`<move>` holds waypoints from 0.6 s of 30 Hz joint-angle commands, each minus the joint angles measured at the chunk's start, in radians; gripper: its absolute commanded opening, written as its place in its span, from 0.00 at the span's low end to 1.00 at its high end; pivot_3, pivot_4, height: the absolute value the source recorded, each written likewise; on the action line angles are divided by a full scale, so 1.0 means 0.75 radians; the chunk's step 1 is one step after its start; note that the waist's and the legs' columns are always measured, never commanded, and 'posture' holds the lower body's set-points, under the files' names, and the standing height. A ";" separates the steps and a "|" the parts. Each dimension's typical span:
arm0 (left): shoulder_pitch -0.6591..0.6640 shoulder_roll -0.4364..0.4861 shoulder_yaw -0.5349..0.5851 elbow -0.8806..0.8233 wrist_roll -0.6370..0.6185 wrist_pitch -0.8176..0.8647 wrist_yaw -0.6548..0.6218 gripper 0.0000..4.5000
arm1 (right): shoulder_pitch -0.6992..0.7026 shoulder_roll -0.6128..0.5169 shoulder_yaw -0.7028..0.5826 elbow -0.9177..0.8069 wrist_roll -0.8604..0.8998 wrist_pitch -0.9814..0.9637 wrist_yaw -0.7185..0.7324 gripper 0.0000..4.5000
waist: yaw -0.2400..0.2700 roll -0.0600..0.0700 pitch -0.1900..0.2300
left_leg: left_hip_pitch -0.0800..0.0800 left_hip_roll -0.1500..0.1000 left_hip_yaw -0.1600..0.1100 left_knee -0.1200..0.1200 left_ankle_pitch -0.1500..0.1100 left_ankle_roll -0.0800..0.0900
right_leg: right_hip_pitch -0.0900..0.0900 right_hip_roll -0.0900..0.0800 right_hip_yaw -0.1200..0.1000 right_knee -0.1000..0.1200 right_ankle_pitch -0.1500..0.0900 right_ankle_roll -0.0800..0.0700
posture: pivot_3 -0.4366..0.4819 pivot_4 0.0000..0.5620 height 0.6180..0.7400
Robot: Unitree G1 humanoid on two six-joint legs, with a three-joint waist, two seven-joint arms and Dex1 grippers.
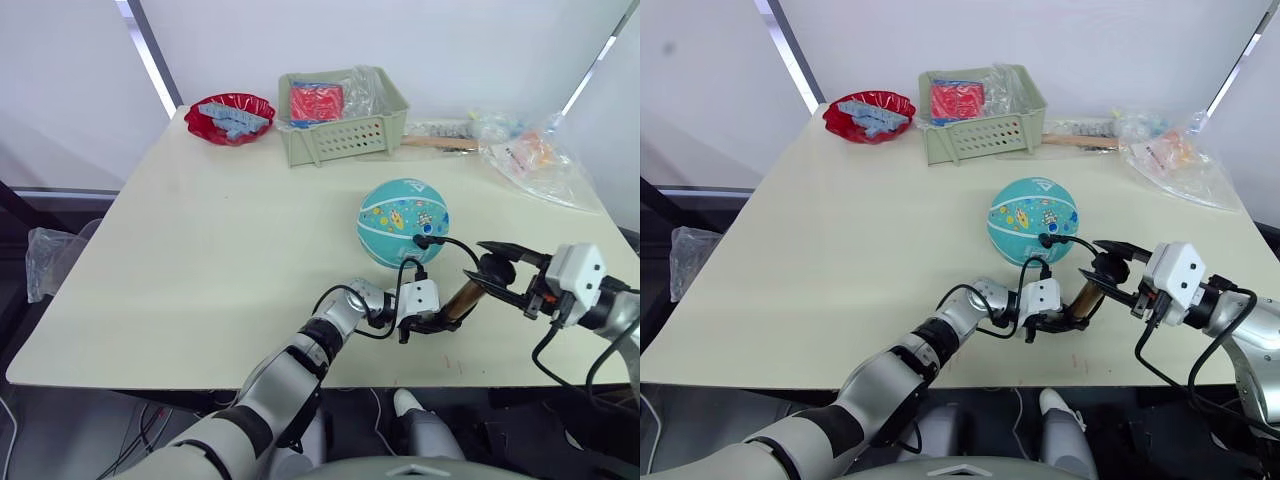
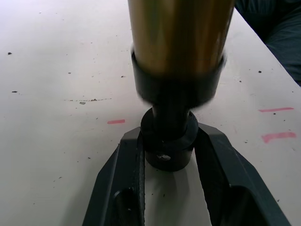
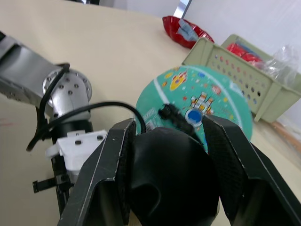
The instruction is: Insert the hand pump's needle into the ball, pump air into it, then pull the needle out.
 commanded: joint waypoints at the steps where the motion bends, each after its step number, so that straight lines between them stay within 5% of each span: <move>1: 0.065 0.071 -0.074 0.151 0.123 0.116 -0.003 0.23 | 0.093 0.014 0.154 0.083 -0.021 0.055 0.068 0.38 | 0.001 0.000 0.000 | 0.000 0.000 0.000 0.000 0.000 0.000 | 0.000 0.000 0.000 0.000 0.000 0.000 | 0.48 0.27 0.98; 18: 0.061 0.061 -0.076 0.165 0.125 0.114 -0.001 0.23 | -0.245 -0.217 -0.279 -0.104 0.434 0.324 0.079 0.38 | 0.008 0.026 0.019 | -0.006 -0.005 -0.001 -0.003 0.000 0.000 | -0.002 0.002 -0.004 -0.001 -0.001 -0.001 | 0.48 0.27 0.98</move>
